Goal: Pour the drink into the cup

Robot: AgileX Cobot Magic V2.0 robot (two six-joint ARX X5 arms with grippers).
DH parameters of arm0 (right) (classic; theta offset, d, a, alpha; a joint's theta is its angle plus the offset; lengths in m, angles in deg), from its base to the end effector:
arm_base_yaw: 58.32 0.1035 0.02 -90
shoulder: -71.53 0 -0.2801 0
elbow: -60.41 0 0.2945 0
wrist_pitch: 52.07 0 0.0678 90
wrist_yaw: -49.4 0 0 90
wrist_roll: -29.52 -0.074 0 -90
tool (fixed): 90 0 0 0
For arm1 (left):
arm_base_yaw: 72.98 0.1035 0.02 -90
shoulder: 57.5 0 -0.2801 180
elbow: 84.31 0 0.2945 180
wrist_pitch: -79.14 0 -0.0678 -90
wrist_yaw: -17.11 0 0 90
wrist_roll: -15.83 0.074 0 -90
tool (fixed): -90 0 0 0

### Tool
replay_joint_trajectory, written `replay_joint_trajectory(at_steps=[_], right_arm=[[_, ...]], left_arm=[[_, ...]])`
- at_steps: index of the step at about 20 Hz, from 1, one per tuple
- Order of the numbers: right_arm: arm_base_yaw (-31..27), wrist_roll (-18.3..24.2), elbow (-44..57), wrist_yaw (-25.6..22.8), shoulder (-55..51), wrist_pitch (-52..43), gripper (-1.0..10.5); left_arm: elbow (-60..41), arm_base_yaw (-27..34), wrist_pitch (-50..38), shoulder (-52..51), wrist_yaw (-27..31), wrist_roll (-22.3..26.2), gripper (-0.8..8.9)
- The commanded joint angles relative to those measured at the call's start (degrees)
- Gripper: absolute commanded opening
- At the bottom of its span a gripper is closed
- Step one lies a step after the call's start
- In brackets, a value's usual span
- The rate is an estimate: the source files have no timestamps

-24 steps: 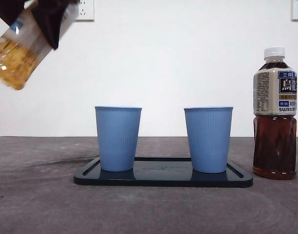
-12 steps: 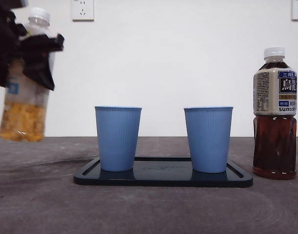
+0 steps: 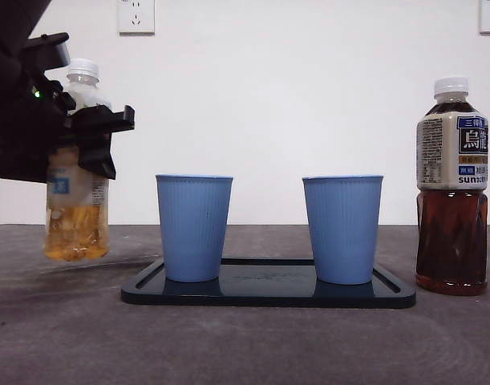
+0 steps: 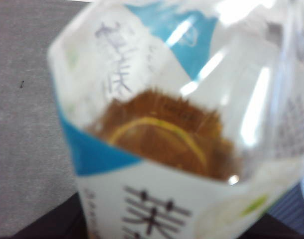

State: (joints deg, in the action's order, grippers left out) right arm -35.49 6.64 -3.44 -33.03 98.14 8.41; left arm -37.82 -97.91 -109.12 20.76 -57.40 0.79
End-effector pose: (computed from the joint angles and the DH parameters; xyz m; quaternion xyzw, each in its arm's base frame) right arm 0.1195 0.0609 0.3515 0.1613 0.2466 0.2121 0.9318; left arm 0.3175 -0.1258 0.1672 -0.0579 0.2001 -0.0548 0.9765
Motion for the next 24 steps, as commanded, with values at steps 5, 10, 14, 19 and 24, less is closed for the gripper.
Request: replay_joint_trajectory(at_steps=[5, 10, 14, 19, 24], right_arm=[[0.35, -1.16, -0.72, -0.13, 0.22, -0.15, 4.6], [0.33, -1.18, -0.72, -0.35, 0.22, -0.15, 4.6], [0.33, -1.18, -0.72, -0.35, 0.22, -0.15, 4.6], [0.35, -1.16, -0.72, -0.48, 0.22, -0.15, 4.6], [0.33, -1.16, -0.72, -0.5, 0.22, -0.17, 4.6]], left_arm=[[0.68, -0.26, -2.54, 3.96, 0.28, -1.09, 1.72], [0.68, -0.33, -2.67, 3.96, 0.24, -1.09, 1.91], [0.7, -0.46, -2.67, 3.76, -0.5, -1.11, 3.66], [0.7, -0.7, -1.46, 2.38, -0.52, -1.09, 4.46], [0.7, -1.09, 3.89, -3.21, -0.52, -1.05, 4.53]])
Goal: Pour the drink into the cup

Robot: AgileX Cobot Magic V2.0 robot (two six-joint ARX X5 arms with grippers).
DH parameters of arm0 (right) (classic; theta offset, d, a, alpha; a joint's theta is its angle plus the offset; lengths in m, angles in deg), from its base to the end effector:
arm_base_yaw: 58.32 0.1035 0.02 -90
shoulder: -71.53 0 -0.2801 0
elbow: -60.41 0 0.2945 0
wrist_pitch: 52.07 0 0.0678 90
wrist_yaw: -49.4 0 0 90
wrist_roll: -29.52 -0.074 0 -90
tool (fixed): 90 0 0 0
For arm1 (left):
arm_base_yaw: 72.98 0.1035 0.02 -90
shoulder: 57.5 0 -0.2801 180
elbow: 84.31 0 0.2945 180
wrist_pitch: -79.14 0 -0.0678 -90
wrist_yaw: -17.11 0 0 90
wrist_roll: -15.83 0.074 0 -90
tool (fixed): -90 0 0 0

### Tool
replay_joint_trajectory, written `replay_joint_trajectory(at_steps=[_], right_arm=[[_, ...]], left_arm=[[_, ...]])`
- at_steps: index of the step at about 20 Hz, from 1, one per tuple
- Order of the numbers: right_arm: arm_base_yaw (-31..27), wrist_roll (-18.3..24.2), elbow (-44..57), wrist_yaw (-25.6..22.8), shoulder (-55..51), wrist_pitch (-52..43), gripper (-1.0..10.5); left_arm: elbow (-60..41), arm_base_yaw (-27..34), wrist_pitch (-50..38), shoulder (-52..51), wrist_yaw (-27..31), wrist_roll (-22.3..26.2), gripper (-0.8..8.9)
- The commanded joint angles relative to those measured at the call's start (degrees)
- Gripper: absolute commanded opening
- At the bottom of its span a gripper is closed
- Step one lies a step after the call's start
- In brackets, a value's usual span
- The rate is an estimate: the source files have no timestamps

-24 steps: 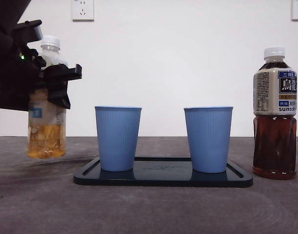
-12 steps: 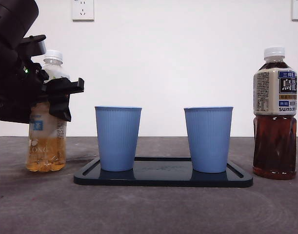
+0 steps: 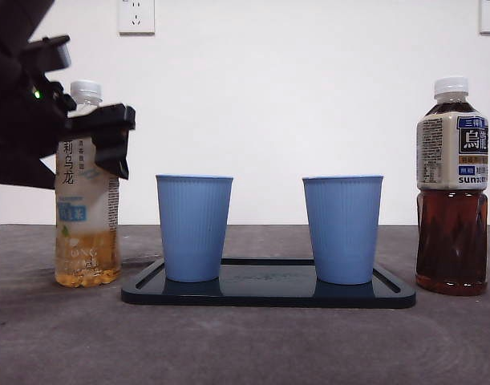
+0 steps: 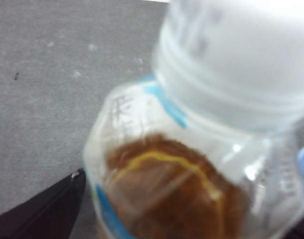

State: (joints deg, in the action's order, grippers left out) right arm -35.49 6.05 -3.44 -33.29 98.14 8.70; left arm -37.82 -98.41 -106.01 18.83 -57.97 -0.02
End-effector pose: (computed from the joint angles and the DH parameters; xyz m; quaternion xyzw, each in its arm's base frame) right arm 0.1194 0.0605 0.3508 0.1653 0.2496 0.2081 0.9312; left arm 0.3115 -0.1270 0.1709 -0.0611 0.2111 -0.0609 0.9736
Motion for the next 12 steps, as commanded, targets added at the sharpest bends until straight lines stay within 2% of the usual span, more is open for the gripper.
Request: replay_joint_trajectory(at_steps=[1, 3, 9, 12], right_arm=[[0.35, -0.57, -0.72, -0.24, 0.22, -0.46, 4.6], [0.35, -0.57, -0.72, -0.26, 0.22, -0.5, 4.6], [0.35, -0.5, -0.72, 0.15, 0.22, -0.5, 4.6], [0.35, 0.48, -0.72, 2.54, 0.22, -0.52, 4.6]], left_arm=[[0.7, -0.92, 2.19, -2.95, 0.04, -0.24, 4.83], [0.7, -1.66, 5.4, -6.8, 0.04, -0.17, 5.3], [1.38, -4.7, 23.26, -23.45, -0.52, 0.0, 5.31], [3.56, -6.03, 34.42, -34.53, -5.88, 0.15, 5.3]])
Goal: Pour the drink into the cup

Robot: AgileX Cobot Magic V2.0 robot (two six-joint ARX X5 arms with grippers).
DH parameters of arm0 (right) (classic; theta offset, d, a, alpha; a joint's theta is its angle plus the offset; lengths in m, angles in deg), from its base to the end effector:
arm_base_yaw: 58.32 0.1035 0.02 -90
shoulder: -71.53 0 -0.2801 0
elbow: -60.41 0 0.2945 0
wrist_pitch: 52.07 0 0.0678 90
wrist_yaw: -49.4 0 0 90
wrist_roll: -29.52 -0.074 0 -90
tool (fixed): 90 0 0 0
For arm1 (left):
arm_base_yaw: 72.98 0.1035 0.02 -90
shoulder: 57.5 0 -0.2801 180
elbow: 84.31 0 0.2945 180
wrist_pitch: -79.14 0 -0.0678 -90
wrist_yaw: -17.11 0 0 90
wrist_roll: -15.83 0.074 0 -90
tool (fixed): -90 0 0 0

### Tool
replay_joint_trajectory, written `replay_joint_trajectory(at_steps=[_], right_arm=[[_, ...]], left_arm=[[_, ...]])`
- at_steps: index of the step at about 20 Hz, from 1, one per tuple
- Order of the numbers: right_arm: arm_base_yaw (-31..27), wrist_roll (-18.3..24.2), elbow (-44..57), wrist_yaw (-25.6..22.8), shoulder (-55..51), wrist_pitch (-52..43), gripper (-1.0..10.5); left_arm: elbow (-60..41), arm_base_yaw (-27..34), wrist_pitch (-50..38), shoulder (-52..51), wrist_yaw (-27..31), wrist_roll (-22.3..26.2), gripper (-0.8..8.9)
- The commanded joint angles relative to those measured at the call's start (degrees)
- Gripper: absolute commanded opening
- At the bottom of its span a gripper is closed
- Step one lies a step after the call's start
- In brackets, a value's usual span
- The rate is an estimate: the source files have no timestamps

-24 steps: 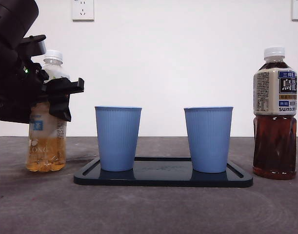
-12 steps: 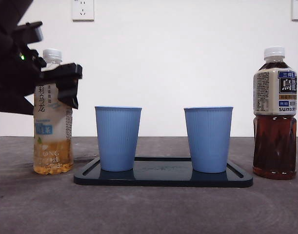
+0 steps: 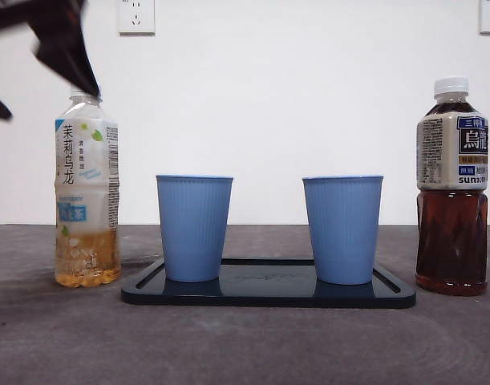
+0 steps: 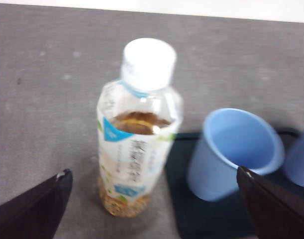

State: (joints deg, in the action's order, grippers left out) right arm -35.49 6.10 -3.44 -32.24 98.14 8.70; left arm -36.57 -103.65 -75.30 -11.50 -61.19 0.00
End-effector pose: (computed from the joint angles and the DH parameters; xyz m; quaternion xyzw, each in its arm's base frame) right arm 0.1187 0.0616 0.3509 0.1662 0.2515 0.2167 0.9285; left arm 0.2211 -0.1136 0.2573 -0.0590 0.2128 -0.1332 0.9662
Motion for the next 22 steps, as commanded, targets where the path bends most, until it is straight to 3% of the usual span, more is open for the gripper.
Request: replay_joint_trajectory(at_steps=[1, 8, 15, 21, 22], right_arm=[[0.35, 1.11, -0.72, 2.93, 0.22, -0.52, 4.6], [0.35, 8.92, -0.72, 11.54, 0.22, -0.55, 4.6], [0.35, 12.81, -0.72, 22.64, 0.22, -0.57, 4.6], [0.33, 13.64, -0.72, 23.02, 0.22, -0.72, 4.5], [0.33, 13.64, -0.72, 22.71, 0.22, -0.77, 4.4]], left_arm=[[3.5, -1.01, 7.15, -7.06, -5.27, 0.22, 5.3], [14.97, -1.6, 27.87, -18.53, -22.27, 0.79, 5.3], [18.93, -1.6, 28.48, -20.2, -22.29, -0.04, 5.3], [18.99, -1.6, 27.98, -20.22, -22.29, -0.07, 5.24], [18.99, -1.6, 28.28, -20.22, -22.29, -0.04, 4.79]])
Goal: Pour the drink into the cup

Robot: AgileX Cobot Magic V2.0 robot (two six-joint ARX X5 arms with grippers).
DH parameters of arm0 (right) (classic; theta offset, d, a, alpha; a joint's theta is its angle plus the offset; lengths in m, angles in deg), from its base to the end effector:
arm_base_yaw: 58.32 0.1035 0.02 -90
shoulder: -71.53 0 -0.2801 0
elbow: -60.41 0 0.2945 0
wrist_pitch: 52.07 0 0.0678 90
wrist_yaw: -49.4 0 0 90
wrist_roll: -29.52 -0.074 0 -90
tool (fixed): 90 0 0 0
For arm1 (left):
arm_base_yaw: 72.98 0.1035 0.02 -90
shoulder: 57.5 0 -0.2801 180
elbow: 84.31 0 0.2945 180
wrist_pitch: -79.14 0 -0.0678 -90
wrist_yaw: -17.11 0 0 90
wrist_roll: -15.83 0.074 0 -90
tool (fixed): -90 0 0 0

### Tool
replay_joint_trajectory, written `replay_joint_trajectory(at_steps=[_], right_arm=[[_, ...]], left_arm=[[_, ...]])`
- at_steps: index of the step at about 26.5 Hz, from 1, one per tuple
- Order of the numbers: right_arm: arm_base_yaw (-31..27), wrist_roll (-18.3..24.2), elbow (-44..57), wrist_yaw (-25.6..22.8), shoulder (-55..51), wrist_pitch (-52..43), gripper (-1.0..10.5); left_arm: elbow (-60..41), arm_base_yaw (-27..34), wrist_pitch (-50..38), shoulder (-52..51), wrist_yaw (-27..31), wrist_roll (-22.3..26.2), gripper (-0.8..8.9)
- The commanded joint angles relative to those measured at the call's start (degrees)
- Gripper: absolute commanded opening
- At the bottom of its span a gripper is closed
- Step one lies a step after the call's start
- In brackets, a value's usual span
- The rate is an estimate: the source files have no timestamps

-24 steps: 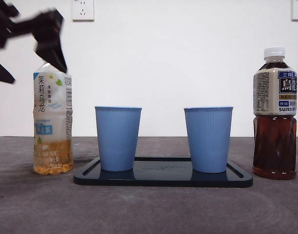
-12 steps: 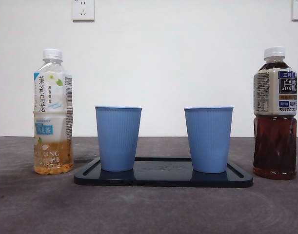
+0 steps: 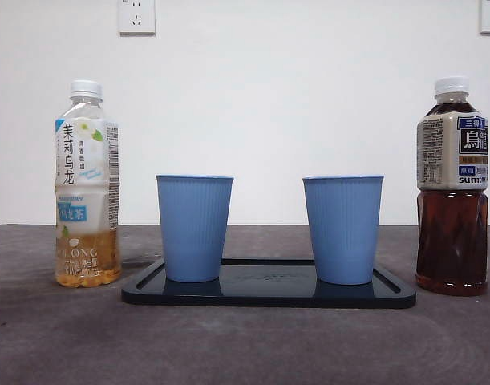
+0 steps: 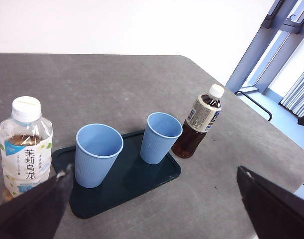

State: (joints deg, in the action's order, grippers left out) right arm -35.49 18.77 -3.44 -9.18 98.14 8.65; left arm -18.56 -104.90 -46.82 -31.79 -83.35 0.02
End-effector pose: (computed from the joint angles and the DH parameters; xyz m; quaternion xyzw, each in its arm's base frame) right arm 0.0994 0.0837 0.3550 0.0968 0.2438 0.4254 0.8661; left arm 0.1028 -0.0799 0.3805 -0.1048 0.1679 -0.3389 0.9198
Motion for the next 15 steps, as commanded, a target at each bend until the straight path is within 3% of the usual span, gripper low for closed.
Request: replay_joint_trajectory(at_steps=[1, 3, 4, 15], right_arm=[[0.33, 0.98, -0.72, -0.66, 0.22, -0.77, 3.3], [0.33, 1.95, -0.72, -2.01, 0.22, -0.77, 0.3], [0.33, 2.95, -0.72, -2.1, 0.22, -0.81, 0.1], [0.33, 2.89, -0.74, -1.66, 0.22, -0.92, 0.1]], left_arm=[[0.98, -0.35, 0.33, 0.07, -0.13, -0.07, 3.4], [0.98, -0.35, 1.68, 0.07, -0.13, -0.07, -0.19], [0.96, -0.35, 2.16, 0.07, -0.11, -0.04, 0.35], [0.96, -0.35, 2.78, 0.07, -0.13, -0.02, 0.27]])
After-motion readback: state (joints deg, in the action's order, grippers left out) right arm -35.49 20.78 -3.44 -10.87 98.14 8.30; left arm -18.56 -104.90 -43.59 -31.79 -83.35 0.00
